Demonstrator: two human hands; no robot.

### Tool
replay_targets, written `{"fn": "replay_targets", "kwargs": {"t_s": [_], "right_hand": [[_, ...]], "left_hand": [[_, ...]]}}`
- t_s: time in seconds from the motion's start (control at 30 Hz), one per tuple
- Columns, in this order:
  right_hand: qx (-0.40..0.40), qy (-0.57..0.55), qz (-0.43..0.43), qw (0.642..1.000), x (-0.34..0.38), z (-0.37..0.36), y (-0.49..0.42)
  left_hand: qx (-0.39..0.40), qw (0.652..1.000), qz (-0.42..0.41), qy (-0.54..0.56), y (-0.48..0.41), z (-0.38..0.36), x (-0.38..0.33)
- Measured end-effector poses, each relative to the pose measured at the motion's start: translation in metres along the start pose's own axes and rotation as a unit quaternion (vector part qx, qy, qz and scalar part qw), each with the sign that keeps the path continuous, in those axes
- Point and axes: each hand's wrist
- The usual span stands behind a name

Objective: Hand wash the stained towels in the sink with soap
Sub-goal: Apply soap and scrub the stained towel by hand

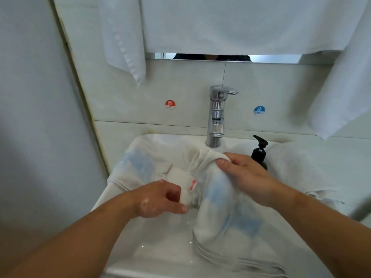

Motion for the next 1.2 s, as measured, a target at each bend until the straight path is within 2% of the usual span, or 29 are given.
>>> {"fn": "replay_targets", "kwargs": {"t_s": [0.07, 0.17, 0.27, 0.4, 0.5, 0.57, 0.67, 0.77, 0.87, 0.97, 1.03, 1.13, 1.2], "right_hand": [[-0.024, -0.073, -0.014, 0.997, -0.002, 0.002, 0.006], [-0.017, -0.141, -0.024, 0.99, 0.002, -0.002, 0.009], [0.014, -0.218, -0.024, 0.976, 0.012, -0.008, 0.012], [0.037, -0.336, -0.003, 0.941, 0.026, -0.003, 0.019], [0.008, -0.371, 0.013, 0.928, 0.031, 0.005, 0.018], [-0.044, -0.343, -0.005, 0.938, 0.031, 0.01, 0.017], [-0.083, -0.265, -0.04, 0.96, 0.028, 0.01, 0.014], [-0.114, -0.212, -0.032, 0.97, 0.026, -0.002, 0.013], [-0.198, -0.088, -0.003, 0.976, 0.016, -0.011, 0.007], [-0.246, 0.002, -0.005, 0.969, 0.01, -0.023, 0.008], [-0.24, 0.054, 0.022, 0.969, 0.009, -0.035, 0.012], [-0.224, 0.091, 0.074, 0.967, 0.01, -0.049, 0.012], [-0.232, 0.092, 0.07, 0.966, 0.007, -0.044, 0.004]], "left_hand": [[-0.018, 0.997, -0.008, 0.069, 0.0, -0.006, -0.005], [0.007, 0.965, 0.005, 0.262, 0.0, -0.016, -0.015], [0.017, 0.947, 0.023, 0.32, -0.003, -0.022, -0.024], [-0.013, 0.929, 0.024, 0.369, -0.004, -0.027, -0.037], [-0.082, 0.879, -0.011, 0.469, 0.0, -0.01, -0.044], [-0.13, 0.843, -0.05, 0.519, 0.005, 0.008, -0.055], [-0.238, 0.844, -0.079, 0.475, 0.002, 0.02, -0.078], [-0.354, 0.852, -0.054, 0.381, -0.013, 0.009, -0.093], [-0.371, 0.858, -0.026, 0.355, -0.026, -0.016, -0.1], [-0.417, 0.882, 0.005, 0.219, -0.036, -0.042, -0.11], [-0.436, 0.883, 0.03, 0.171, -0.041, -0.046, -0.118], [-0.449, 0.87, 0.076, 0.187, -0.05, -0.043, -0.115], [-0.431, 0.882, 0.062, 0.179, -0.045, -0.055, -0.115]]}}
Point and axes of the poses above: each hand's wrist, its own y-axis away from the middle knuckle, its own z-axis out of the back of the hand, x = y × z, and after that the axes turned 3 degrees about x, right-handed
